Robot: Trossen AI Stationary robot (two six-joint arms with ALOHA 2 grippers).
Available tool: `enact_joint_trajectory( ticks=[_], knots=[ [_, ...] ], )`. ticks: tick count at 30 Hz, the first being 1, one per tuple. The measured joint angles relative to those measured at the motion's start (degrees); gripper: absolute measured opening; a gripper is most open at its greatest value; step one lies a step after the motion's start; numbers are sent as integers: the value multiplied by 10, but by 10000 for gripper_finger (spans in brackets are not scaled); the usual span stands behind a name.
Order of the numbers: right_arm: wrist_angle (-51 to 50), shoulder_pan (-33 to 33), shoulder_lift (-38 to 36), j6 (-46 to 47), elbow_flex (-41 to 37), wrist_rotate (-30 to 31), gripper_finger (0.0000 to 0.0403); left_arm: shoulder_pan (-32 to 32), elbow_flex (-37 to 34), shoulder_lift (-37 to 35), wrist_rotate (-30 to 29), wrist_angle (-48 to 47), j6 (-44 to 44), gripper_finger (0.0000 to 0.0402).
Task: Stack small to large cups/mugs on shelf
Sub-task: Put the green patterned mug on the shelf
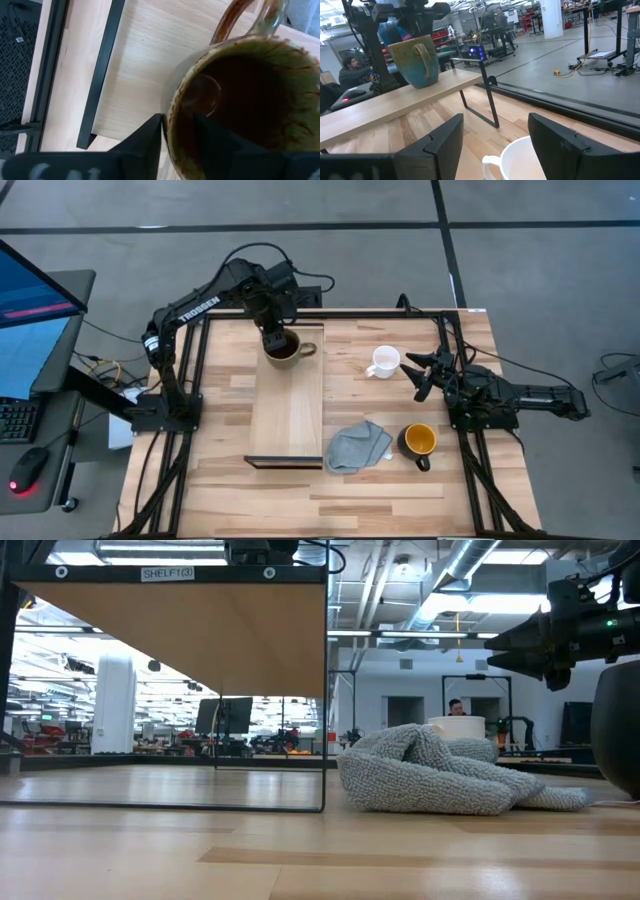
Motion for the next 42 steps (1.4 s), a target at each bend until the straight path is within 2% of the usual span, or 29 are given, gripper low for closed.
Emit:
enact_joint_trajectory(
  ticks=[4,9,14,20,29,37,42],
  knots=[
    [0,0,0,0,0,0,244,0,0,0,-22,0,2,117],
    [0,0,0,0,0,0,244,0,0,0,-78,1,18,119],
    [0,0,0,0,0,0,244,0,0,0,-106,10,32,119],
    [0,0,0,0,0,0,244,0,0,0,-74,10,34,119],
    [0,0,0,0,0,0,244,-2,0,0,-66,9,28,119],
    [0,0,0,0,0,0,244,-5,32,1,17,0,27,119],
    [0,0,0,0,0,0,244,-10,71,-3,-9,0,27,119]
  ],
)
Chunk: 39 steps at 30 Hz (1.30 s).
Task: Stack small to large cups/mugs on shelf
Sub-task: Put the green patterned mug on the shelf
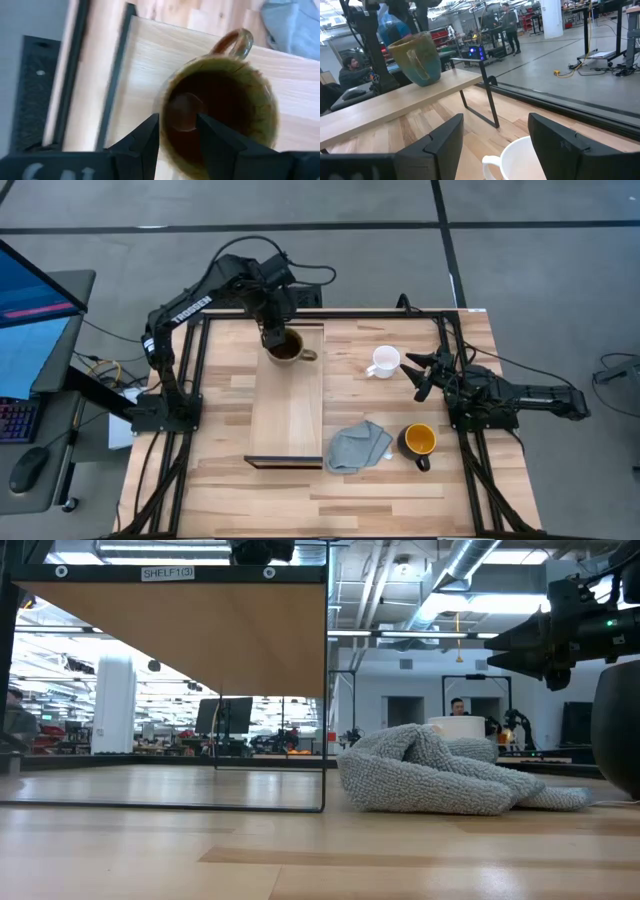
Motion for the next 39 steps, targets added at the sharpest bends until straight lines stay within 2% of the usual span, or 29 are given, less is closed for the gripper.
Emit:
enact_joint_trajectory(
  ticks=[19,23,29,39],
  knots=[
    [0,0,0,0,0,0,244,2,-8,14,-10,0,-24,119],
    [0,0,0,0,0,0,244,2,-8,14,-35,0,-45,119],
    [0,0,0,0,0,0,244,2,-8,14,-37,0,-83,119],
    [0,0,0,0,0,0,244,3,-8,14,-70,0,-87,119]
  ],
)
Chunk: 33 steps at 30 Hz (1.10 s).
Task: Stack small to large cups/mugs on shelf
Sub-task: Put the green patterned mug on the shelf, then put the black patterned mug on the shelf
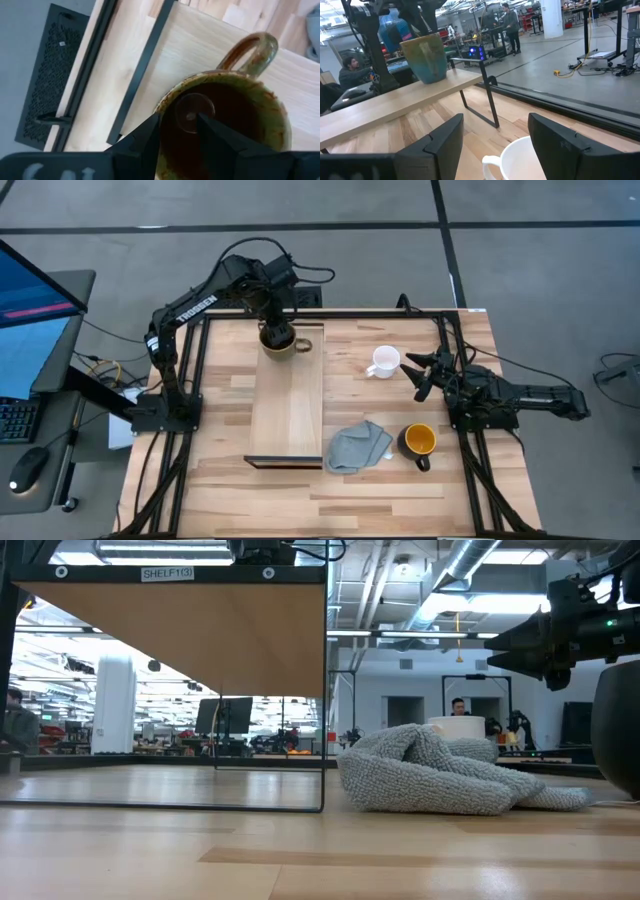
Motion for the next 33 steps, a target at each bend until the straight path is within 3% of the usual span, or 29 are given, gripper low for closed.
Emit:
enact_joint_trajectory(
  ticks=[21,27,33],
  knots=[
    [0,0,0,0,0,0,244,-7,0,-20,51,0,18,119],
    [0,0,0,0,0,0,244,-19,0,-86,70,0,12,119],
    [0,0,0,0,0,-1,244,-72,0,-185,52,4,5,119]
  ],
)
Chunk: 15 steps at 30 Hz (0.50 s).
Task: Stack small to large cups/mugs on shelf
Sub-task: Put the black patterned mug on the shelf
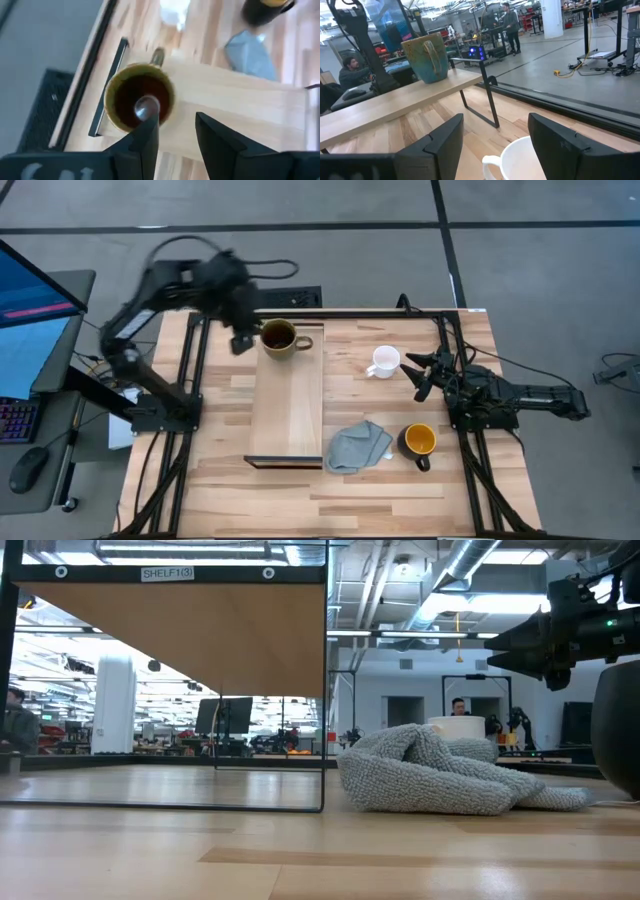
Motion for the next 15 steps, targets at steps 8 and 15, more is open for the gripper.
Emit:
enact_joint_trajectory(
  ticks=[8,15],
  knots=[
    [0,0,0,0,0,-3,244,-160,-114,-176,-86,143,-63,119],
    [0,1,0,1,0,-4,244,-276,-398,-351,-200,335,-86,119]
  ],
)
